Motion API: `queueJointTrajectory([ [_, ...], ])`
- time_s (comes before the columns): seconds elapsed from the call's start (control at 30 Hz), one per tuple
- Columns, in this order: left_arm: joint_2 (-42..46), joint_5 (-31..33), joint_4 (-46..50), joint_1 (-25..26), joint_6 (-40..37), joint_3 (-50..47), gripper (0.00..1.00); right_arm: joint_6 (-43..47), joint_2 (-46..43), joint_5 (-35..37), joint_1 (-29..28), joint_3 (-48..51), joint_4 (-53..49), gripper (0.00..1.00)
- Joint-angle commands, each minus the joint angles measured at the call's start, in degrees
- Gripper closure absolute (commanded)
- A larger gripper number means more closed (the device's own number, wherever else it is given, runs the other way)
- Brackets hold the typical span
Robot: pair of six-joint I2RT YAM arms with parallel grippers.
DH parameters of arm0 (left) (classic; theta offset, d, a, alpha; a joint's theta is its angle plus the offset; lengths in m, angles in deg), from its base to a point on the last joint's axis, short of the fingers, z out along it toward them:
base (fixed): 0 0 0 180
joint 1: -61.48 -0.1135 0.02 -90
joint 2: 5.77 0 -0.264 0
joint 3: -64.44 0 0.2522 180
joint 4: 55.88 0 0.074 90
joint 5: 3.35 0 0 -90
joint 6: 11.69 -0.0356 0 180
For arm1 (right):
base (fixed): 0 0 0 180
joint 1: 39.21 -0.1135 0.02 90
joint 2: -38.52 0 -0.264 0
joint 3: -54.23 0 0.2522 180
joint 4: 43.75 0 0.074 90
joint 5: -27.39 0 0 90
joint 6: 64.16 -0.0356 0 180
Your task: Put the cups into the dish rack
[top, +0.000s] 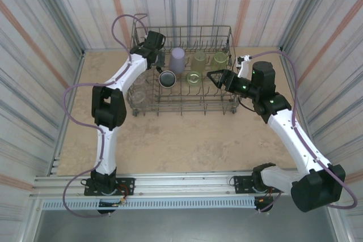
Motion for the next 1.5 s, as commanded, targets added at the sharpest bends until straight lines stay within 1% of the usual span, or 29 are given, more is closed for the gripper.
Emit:
queueJointTrajectory([
  [0.0, 4.1, 3.5, 0.0, -1.7, 2.1, 0.8, 0.01, 0.5, -0.7, -0.1, 0.4, 0.8, 0.7, 0.06],
  [0.13, 6.2, 1.3, -0.5, -1.6, 2.7, 0.8, 0.01, 0.6, -1.0, 0.0, 0.5, 0.9, 0.5, 0.05],
  [0.17, 8.1, 0.4, -0.8, -1.4, 2.8, 0.7, 0.01, 0.6, -1.1, 0.0, 0.5, 0.9, 0.3, 0.01],
  [0.27, 10.6, -3.1, -3.3, -0.5, 0.6, -0.6, 0.01, 0.8, -1.4, 0.2, 0.7, 1.1, -0.1, 0.01],
  [0.43, 13.4, -4.4, -5.2, 2.1, -2.7, -0.1, 0.01, 1.1, -2.1, 0.2, 1.1, 1.3, -0.4, 0.01],
  [0.63, 18.2, -6.4, -4.2, 2.6, -1.4, 0.3, 0.01, 2.1, -2.1, 0.8, 1.9, 0.7, -3.3, 0.01],
  [0.73, 21.6, -7.2, -3.2, 2.6, -0.7, -1.2, 0.01, 2.9, -2.4, 3.2, 2.3, -0.2, -6.5, 0.01],
  [0.9, 28.9, -7.6, -3.3, 2.5, 0.7, -7.2, 0.01, 4.9, -4.2, 7.5, 2.4, -0.3, -9.6, 0.01],
  [1.03, 35.5, -7.3, -3.0, 2.0, 0.8, -13.0, 0.01, 7.3, -5.7, 12.3, 2.4, -1.1, -13.4, 0.01],
  [1.23, 45.8, -4.3, -2.9, 0.4, 2.0, -24.5, 0.01, 11.8, -6.9, 20.7, 2.6, -3.0, -19.8, 0.01],
  [1.3, 49.6, -2.8, -3.1, -0.9, 2.5, -29.0, 0.01, 13.0, -7.0, 23.8, 2.7, -3.2, -21.0, 0.01],
  [1.4, 54.3, 1.5, -0.1, -4.3, 6.4, -34.5, 0.01, 15.3, -6.9, 26.9, 3.4, -3.1, -22.0, 0.01],
  [1.47, 57.5, 0.3, 1.1, -8.4, 7.7, -38.7, 0.01, 17.3, -7.0, 28.6, 3.9, -2.6, -22.5, 0.01],
])
